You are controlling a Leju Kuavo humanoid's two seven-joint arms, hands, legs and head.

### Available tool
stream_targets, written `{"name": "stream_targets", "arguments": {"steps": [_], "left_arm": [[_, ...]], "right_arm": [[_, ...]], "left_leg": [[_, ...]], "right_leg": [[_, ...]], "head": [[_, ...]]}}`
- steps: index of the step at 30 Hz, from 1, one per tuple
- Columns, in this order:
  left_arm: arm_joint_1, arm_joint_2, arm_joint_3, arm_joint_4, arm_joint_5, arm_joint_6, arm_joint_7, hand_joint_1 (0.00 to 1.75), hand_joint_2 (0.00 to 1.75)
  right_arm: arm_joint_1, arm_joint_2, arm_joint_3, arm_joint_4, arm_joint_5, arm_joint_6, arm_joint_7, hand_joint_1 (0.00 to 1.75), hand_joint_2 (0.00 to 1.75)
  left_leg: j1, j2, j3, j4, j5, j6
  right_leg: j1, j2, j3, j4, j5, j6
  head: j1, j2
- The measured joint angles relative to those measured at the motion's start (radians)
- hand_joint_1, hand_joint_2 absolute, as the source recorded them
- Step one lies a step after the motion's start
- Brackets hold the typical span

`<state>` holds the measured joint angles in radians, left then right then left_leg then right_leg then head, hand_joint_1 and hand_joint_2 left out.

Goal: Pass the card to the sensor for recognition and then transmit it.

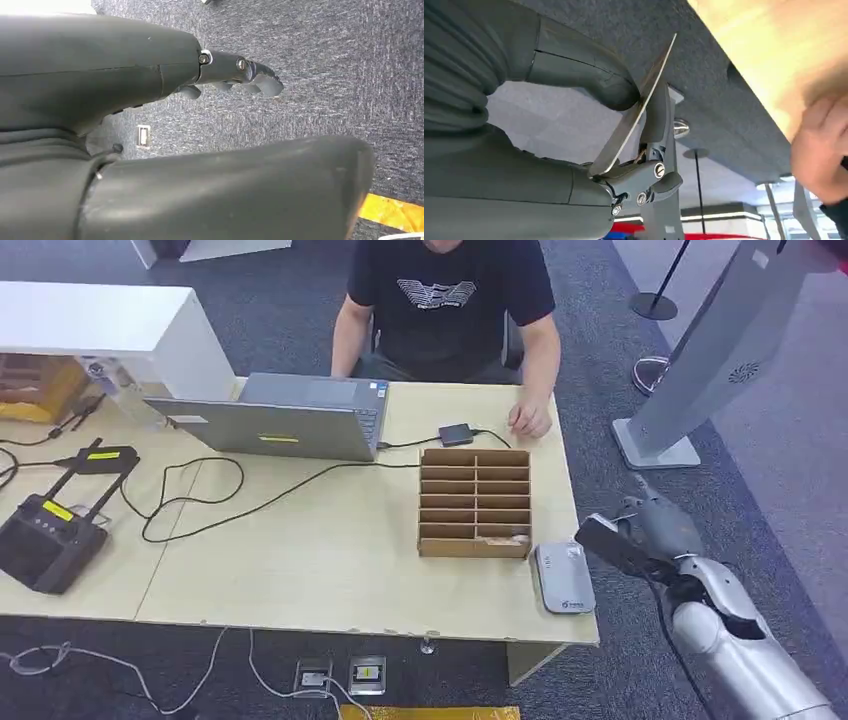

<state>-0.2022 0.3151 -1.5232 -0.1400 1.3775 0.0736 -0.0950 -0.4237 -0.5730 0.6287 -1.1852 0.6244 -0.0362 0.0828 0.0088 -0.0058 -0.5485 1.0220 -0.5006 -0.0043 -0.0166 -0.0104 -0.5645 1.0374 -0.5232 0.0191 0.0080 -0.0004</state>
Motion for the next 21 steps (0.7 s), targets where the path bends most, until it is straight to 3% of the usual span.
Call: {"name": "stream_targets", "arguments": {"steps": [16, 21], "left_arm": [[0.0, -0.001, 0.0, 0.0, 0.002, 0.0, -0.008, 0.0, 0.0], [-0.001, -0.002, 0.0, 0.0, -0.007, -0.002, -0.008, 0.0, 0.0]], "right_arm": [[-0.173, -0.022, -0.193, -0.134, 0.071, 0.142, -0.001, 1.75, 1.75], [-0.249, 0.007, -0.208, -0.168, 0.113, 0.193, 0.006, 1.75, 1.75]], "left_leg": [[0.0, 0.0, -0.001, 0.0, 0.0, 0.0], [0.001, 0.0, -0.001, 0.0, 0.0, 0.0]], "right_leg": [[0.0, 0.0, -0.001, 0.0, 0.0, 0.0], [0.001, 0.001, -0.001, 0.0, 0.0, 0.0]], "head": [[0.0, 0.0], [0.0, 0.0]]}}
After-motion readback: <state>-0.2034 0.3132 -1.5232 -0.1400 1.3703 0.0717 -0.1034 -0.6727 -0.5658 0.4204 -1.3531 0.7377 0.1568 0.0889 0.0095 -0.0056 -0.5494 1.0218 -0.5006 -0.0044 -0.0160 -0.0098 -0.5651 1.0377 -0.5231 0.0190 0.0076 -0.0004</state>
